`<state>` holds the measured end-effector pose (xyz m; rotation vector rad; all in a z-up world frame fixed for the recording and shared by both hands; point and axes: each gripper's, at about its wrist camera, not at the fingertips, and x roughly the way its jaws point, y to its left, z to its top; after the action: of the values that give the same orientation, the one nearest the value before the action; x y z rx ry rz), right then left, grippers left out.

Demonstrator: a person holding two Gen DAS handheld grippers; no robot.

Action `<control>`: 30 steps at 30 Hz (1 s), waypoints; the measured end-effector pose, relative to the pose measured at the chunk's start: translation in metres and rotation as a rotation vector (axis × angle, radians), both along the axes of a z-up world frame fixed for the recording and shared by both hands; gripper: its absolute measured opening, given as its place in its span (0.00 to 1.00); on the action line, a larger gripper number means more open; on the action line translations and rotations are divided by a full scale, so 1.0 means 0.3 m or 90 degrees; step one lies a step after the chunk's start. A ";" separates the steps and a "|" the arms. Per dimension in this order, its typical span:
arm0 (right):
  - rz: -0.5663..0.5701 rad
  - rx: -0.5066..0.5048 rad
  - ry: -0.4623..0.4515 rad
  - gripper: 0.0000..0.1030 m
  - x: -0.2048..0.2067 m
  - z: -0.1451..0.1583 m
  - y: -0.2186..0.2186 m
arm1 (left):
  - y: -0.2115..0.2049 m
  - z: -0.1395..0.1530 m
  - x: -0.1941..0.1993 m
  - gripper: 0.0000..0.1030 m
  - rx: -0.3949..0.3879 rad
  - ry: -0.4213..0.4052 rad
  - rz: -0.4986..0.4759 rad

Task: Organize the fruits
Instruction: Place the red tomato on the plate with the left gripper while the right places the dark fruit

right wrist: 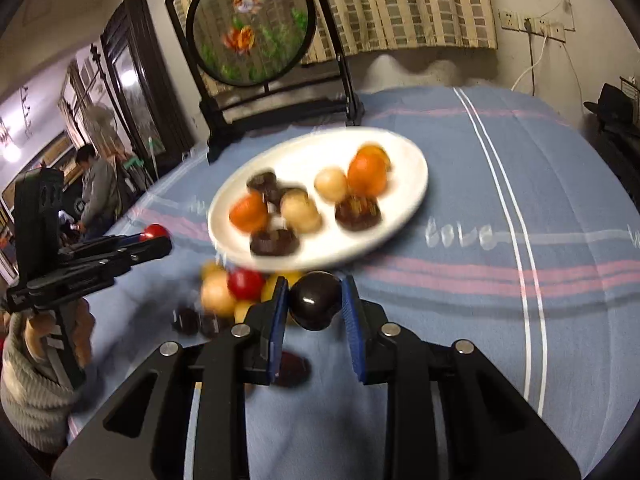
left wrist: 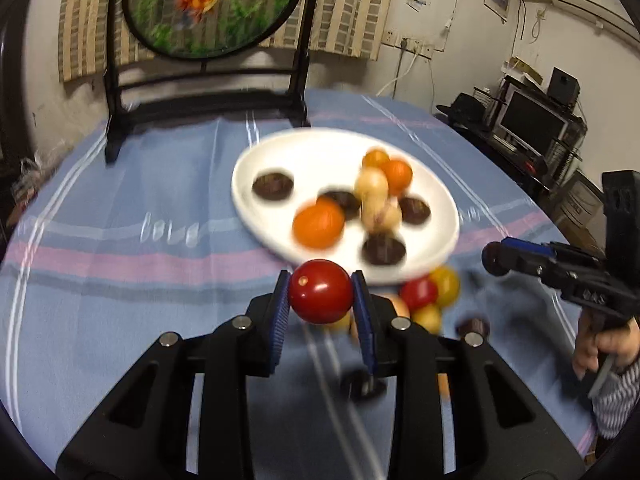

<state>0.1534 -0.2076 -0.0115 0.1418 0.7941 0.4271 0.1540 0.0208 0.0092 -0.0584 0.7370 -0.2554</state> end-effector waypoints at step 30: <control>-0.026 0.065 0.020 0.71 0.333 -0.018 0.051 | 0.015 -0.052 0.327 0.76 -0.058 0.029 0.043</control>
<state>0.2532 -0.1925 -0.0169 0.2594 0.7987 0.4271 0.2521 0.0254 -0.0064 -0.1756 0.7671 -0.2237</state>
